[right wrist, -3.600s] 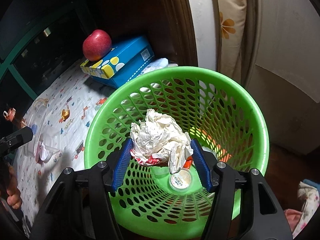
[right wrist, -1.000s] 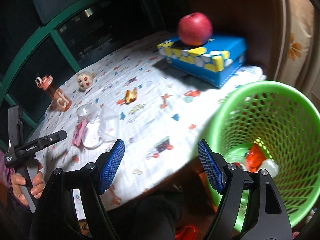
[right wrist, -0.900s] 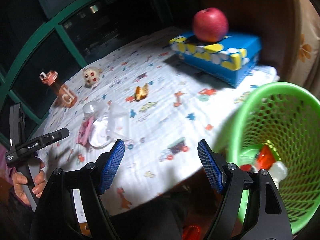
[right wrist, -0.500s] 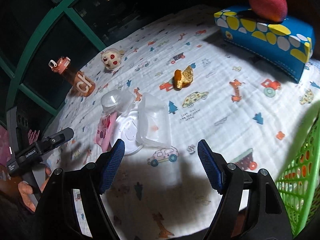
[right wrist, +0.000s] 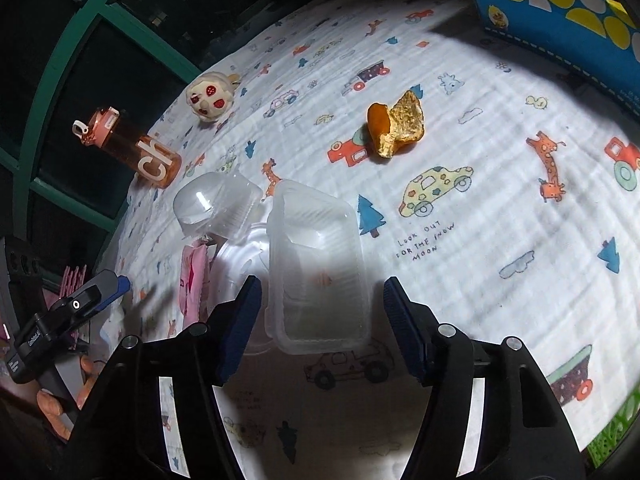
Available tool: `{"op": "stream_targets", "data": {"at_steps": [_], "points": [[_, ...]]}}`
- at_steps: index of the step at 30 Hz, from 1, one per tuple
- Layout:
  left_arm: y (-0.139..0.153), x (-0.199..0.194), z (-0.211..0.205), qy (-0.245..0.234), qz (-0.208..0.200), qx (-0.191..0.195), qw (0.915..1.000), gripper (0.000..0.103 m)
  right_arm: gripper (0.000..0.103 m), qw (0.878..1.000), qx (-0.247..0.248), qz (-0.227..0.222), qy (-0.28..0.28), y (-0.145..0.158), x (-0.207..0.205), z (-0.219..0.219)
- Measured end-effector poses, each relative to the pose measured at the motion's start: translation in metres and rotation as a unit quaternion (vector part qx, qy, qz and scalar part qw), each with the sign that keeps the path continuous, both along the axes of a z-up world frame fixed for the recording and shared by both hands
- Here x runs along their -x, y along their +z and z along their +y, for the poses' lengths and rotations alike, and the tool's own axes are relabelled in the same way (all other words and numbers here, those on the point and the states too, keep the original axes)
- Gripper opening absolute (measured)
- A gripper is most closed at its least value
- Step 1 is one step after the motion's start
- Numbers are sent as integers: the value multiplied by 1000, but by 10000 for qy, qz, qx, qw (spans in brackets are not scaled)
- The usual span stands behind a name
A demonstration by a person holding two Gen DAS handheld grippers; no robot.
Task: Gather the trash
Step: 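Grasp the clear rectangular container with the right gripper while the left returns over the table, then grasp the clear dome cup with the left gripper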
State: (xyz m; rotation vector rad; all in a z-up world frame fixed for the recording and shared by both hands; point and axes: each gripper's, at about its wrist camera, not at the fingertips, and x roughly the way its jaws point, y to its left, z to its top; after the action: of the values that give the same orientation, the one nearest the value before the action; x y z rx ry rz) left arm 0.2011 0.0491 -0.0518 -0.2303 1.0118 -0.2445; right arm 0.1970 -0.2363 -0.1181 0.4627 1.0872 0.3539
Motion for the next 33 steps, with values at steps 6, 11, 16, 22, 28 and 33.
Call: {"op": "stream_targets", "data": {"at_steps": [6,11,16,22,28,33], "points": [[-3,-9,0,-10,24,-3,10000,94,57,9999,125,-62,94,-2,-5,9],[-4,-16,-5,-78,16,-56,10000,94,51,9997,194,-103,125,-2,-3,12],[-2,-21,-11,-168,-13,-94,9998,94,51,9992,291,-233,123,4,2,15],[1,-25,-21,-293,-64,-145,9994,94,44,9978,475,-456,103,16,14,10],[-6,-37,-42,-526,-43,-270,9982,94,37,9982,436,-400,57,16,22,-2],[-8,-50,-57,-644,-62,-307,9974,94,37,9978,451,-459,137,22,26,0]]}}
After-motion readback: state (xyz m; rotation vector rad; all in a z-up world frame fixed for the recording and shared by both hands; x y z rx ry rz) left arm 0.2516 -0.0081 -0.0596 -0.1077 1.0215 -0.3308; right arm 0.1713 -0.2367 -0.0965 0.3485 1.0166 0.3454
